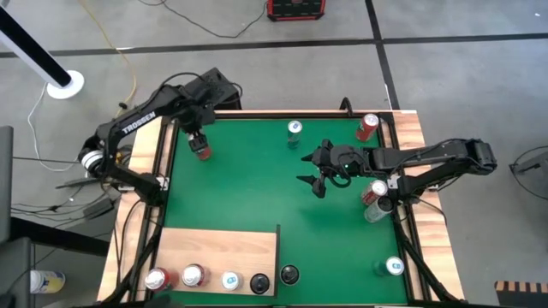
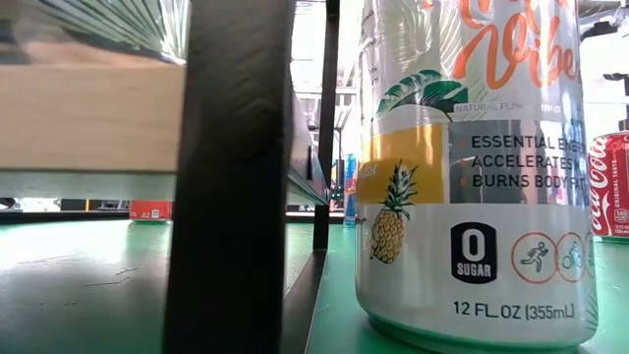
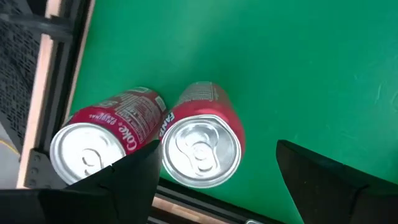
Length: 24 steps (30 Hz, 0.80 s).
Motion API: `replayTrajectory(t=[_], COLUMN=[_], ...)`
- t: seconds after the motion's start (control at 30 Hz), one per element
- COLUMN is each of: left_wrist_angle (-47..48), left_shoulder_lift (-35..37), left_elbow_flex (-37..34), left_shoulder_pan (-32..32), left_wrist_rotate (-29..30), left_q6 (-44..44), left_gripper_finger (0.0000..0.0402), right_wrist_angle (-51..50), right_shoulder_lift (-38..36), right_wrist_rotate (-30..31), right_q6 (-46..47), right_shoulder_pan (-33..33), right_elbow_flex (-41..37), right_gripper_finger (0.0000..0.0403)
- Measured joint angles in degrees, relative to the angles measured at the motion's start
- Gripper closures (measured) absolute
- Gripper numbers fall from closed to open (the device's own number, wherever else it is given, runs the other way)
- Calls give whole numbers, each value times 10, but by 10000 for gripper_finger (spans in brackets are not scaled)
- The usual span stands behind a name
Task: Place canned beverage on shelf
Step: Put the left orange soda can on the shelf aligned with the other orange soda can
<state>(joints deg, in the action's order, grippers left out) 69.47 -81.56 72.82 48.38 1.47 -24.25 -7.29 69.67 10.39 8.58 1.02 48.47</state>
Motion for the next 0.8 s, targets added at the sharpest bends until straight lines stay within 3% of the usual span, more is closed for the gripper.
replayTrajectory(t=[0.47,0.8], left_wrist_angle=[9,17], left_shoulder_lift=[-77,-83], left_elbow_flex=[0,-20], left_shoulder_pan=[0,1], left_wrist_rotate=[27,34], left_q6=[13,21], left_gripper_finger=[102,103], right_wrist_angle=[-7,-9], right_shoulder_lift=[0,0], right_wrist_rotate=[0,0], right_q6=[0,-2], right_shoulder_pan=[0,0], right_elbow_flex=[0,0], right_gripper_finger=[67,67])
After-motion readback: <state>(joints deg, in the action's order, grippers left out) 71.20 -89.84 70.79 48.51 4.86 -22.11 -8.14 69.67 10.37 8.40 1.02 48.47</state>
